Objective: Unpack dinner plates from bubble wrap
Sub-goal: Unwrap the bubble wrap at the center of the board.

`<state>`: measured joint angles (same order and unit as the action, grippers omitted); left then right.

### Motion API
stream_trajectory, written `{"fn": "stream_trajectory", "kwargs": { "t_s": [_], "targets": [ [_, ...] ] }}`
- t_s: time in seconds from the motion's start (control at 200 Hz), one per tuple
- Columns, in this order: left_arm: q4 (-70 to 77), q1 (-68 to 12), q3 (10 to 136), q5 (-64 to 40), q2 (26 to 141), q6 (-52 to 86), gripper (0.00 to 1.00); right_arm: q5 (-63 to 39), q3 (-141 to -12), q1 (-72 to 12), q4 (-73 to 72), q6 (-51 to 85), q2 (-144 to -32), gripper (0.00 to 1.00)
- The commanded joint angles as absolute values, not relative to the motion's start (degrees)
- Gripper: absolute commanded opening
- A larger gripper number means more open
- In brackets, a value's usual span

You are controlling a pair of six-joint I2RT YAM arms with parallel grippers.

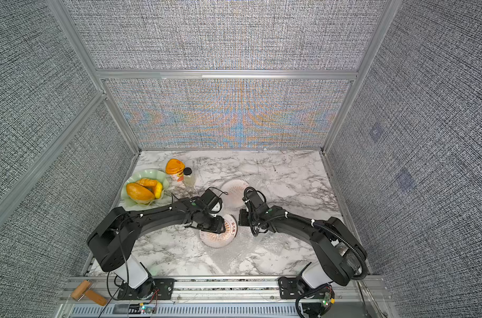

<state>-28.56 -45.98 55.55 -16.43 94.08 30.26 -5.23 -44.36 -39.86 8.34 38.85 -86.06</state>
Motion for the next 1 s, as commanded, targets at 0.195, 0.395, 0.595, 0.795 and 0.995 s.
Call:
{"fn": "stream_trajectory", "kwargs": {
  "t_s": [0.195, 0.395, 0.595, 0.795, 0.995],
  "targets": [
    [-32.0, -46.1, 48.3, -13.2, 84.9, 34.6, 0.56, -6.8, -44.6, -39.9, 8.0, 37.2, -84.7, 0.0],
    [-32.2, -45.6, 49.5, -13.5, 77.5, 38.6, 0.65, -9.2, -45.3, -43.4, 12.7, 32.4, -70.8, 0.49],
    [-28.5, -39.2, 47.9, -20.4, 70.8, 38.6, 0.79, -18.3, -42.7, -46.2, 14.1, 34.1, -71.0, 0.67],
    [-28.6, -33.2, 45.6, -20.9, 63.2, 37.5, 0.92, -18.4, -37.2, -49.6, 8.3, 38.2, -75.6, 0.72],
    [-25.1, -31.6, 40.5, -17.9, 55.0, 38.2, 0.99, -21.0, -37.1, -50.9, 1.5, 38.9, -83.7, 0.75]
  ]
}}
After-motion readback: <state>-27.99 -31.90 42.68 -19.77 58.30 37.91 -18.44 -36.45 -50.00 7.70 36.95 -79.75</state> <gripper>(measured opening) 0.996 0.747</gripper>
